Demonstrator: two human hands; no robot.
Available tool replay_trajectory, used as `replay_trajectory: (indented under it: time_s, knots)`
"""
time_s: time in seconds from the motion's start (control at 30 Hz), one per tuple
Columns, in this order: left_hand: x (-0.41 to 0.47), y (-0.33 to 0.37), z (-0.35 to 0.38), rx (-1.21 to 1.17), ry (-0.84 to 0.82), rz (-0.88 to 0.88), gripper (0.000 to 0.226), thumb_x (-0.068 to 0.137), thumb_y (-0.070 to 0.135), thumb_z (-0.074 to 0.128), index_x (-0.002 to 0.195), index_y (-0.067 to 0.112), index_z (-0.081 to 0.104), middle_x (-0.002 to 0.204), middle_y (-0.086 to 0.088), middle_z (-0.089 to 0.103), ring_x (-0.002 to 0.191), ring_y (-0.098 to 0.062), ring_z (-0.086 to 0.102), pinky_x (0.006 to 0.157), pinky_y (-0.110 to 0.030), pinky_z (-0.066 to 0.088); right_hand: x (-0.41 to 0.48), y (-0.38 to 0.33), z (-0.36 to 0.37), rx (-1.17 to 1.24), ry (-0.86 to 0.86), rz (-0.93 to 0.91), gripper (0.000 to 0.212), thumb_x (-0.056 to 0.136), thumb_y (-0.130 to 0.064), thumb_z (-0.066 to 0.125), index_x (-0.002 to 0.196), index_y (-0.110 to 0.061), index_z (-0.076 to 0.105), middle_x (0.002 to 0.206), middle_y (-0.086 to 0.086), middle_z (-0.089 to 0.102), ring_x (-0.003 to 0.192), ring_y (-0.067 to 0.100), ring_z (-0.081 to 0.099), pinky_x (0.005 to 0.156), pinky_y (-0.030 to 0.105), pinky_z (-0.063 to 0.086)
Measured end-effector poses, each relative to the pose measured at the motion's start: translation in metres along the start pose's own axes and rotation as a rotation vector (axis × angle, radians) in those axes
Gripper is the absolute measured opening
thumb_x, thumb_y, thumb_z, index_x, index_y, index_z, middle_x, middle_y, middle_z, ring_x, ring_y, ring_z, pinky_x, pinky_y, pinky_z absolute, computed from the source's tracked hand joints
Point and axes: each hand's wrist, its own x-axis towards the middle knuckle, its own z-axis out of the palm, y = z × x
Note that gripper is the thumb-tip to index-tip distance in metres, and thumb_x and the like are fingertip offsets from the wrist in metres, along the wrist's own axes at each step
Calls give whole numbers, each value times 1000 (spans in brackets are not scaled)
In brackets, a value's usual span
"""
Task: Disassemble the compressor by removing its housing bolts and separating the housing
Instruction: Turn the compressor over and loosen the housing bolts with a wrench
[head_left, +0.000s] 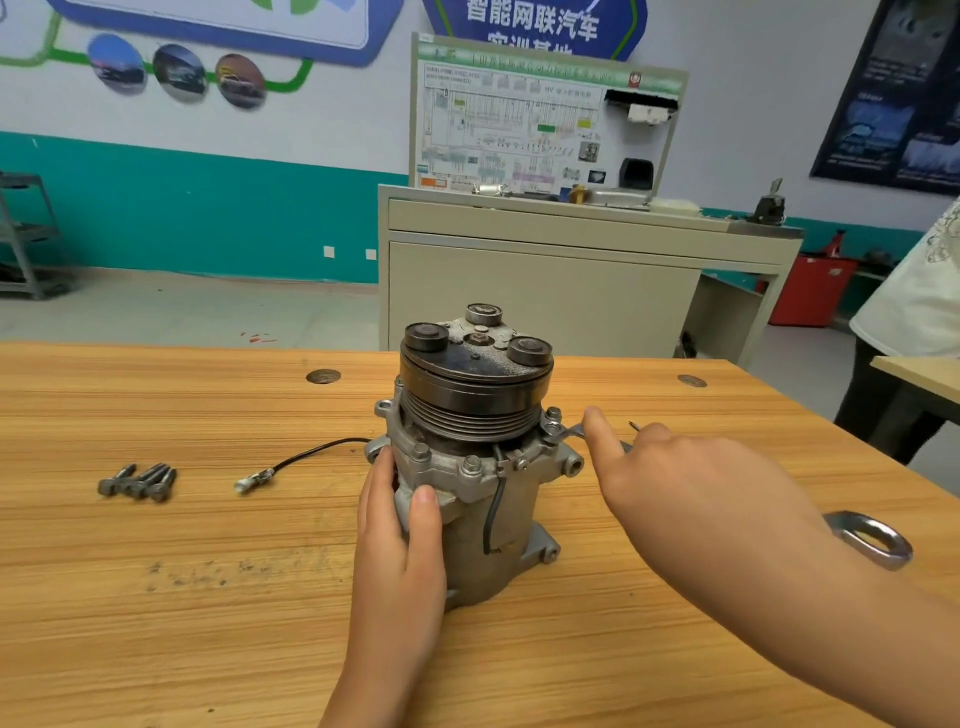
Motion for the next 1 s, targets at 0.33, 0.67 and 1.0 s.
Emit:
replay_trajectory:
  time_s: [0.33,0.67,1.0]
  knots:
    - [0,1,-2,47,12,-12,72,78,54,30,146,32,26,148,18,29,133,5,23,105,-19,22,27,45,39,95,201,-20,67,92,-7,39,143,-37,6,78,-8,44,63,14,48,43,23,29]
    - [-1,3,-5,81,-9,22,60,88,49,36,145,31,28,145,20,32,130,7,25,102,-17,22,73,14,93,624,888,37,12,79,9,61,87,3,68,80,10,69,73,20,65,74,50,53]
    - [0,3,-5,152,-20,47,72,86,58,31,148,23,25,150,12,29,134,3,21,106,-17,19,-6,3,81,636,571,126,39,96,-22,46,132,-8,48,88,10,70,61,32,64,44,34,46]
